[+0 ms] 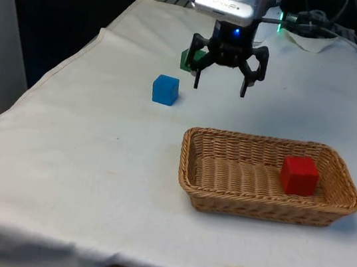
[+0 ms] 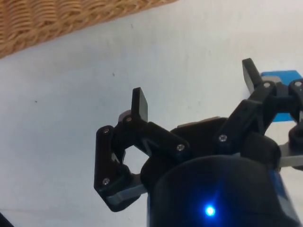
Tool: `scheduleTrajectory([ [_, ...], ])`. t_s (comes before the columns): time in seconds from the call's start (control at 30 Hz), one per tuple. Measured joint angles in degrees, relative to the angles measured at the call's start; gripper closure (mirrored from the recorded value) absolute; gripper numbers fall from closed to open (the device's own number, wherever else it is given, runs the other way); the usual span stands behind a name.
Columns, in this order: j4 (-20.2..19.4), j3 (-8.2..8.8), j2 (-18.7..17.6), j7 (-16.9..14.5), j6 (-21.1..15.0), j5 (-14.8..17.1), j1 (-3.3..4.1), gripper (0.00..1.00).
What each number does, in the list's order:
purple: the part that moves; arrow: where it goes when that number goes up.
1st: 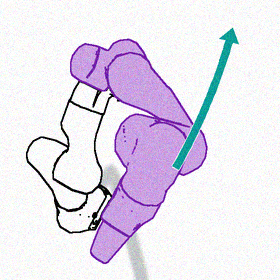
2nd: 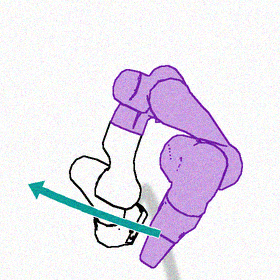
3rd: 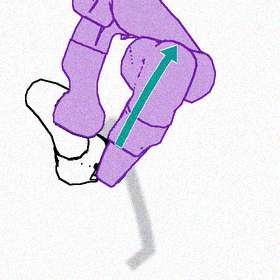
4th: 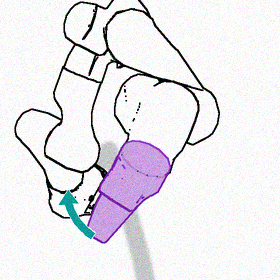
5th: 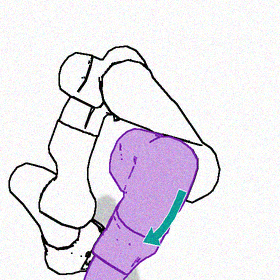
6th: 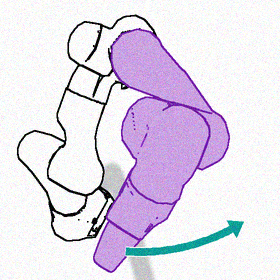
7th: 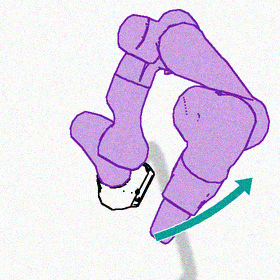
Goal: Pick up exactly two blocks and place them into the basket.
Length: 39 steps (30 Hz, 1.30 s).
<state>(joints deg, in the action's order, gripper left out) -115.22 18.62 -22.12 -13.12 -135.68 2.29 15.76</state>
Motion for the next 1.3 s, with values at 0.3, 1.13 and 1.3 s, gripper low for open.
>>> scheduleTrajectory([
  [0.3, -5.4, 1.78, 2.5, -2.2, -4.2, 0.0, 0.00, 0.00],
  [1.13, -16.3, 6.88, 5.6, -6.8, -16.7, 0.0, 0.00, 0.00],
  [1.3, -17.9, 8.14, 6.1, -7.8, -18.5, 0.2, -0.06, 0.00],
])
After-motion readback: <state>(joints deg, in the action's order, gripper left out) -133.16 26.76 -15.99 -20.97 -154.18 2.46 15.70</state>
